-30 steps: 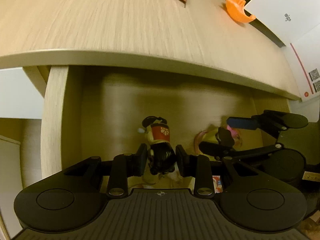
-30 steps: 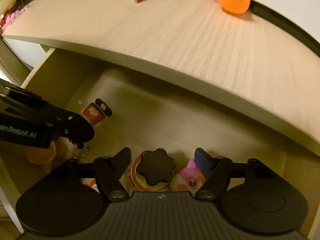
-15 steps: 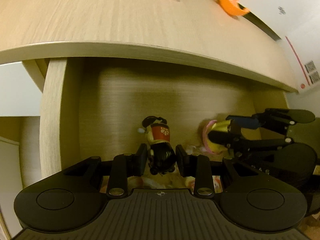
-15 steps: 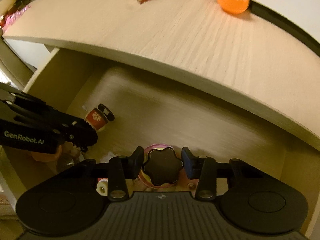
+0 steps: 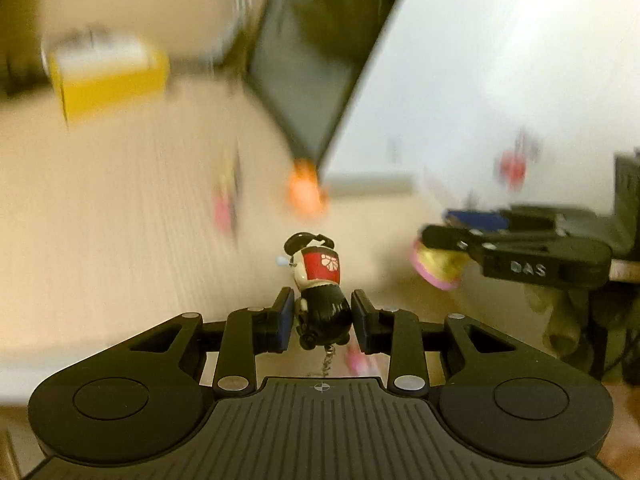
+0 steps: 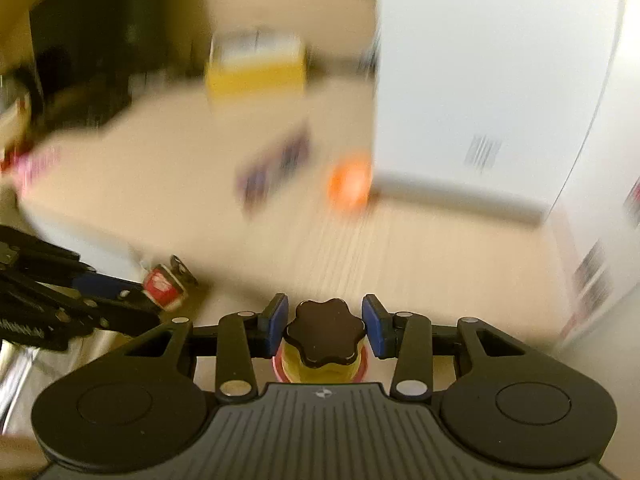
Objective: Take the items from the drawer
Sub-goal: 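Place the cake toy on the desktop with the right gripper while the left places the figurine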
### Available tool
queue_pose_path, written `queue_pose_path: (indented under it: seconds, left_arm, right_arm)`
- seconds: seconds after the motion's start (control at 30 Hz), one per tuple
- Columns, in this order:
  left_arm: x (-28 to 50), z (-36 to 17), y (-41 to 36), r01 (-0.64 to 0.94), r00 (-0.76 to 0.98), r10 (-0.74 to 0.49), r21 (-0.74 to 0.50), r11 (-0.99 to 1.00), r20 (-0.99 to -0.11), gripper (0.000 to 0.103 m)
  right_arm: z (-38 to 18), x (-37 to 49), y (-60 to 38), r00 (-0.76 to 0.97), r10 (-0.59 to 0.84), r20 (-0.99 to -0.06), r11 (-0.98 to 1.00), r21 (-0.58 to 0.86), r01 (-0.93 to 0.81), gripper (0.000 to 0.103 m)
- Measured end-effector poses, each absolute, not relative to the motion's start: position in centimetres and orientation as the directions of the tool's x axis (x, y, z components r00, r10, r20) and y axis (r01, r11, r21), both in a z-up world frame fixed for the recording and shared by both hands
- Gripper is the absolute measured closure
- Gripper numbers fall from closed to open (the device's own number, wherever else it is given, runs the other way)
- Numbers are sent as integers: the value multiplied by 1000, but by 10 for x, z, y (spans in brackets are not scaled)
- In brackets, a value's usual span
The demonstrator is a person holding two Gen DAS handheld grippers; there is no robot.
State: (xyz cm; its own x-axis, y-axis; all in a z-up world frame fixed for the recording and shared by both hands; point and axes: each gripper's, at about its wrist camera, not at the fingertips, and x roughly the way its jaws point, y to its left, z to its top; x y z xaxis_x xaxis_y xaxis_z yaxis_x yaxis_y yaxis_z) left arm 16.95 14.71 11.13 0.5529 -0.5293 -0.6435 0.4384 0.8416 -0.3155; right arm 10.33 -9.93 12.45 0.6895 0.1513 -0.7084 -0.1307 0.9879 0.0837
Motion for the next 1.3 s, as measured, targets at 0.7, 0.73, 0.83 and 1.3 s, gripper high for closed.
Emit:
queue_pose_path:
  seconds: [0.7, 0.73, 0.83, 1.3]
  left_arm:
    - [309, 23, 168, 176, 602, -315, -263, 949, -734, 69]
    - [309, 20, 167, 171, 595, -310, -260, 950, -742, 69]
    - [303, 18, 168, 166, 601, -306, -258, 952, -738, 69]
    - [263, 61, 178, 202, 672, -286, -202, 958, -683, 70]
  right_arm:
    - [63, 237, -137, 669, 16, -743, 998, 47, 28, 63]
    - [59, 245, -134, 664, 18, -747, 999, 44, 23, 63]
    - [51, 251, -132, 664, 16, -748, 999, 37, 18, 62]
    - [62, 239, -133, 663, 19, -748, 999, 38, 14, 36]
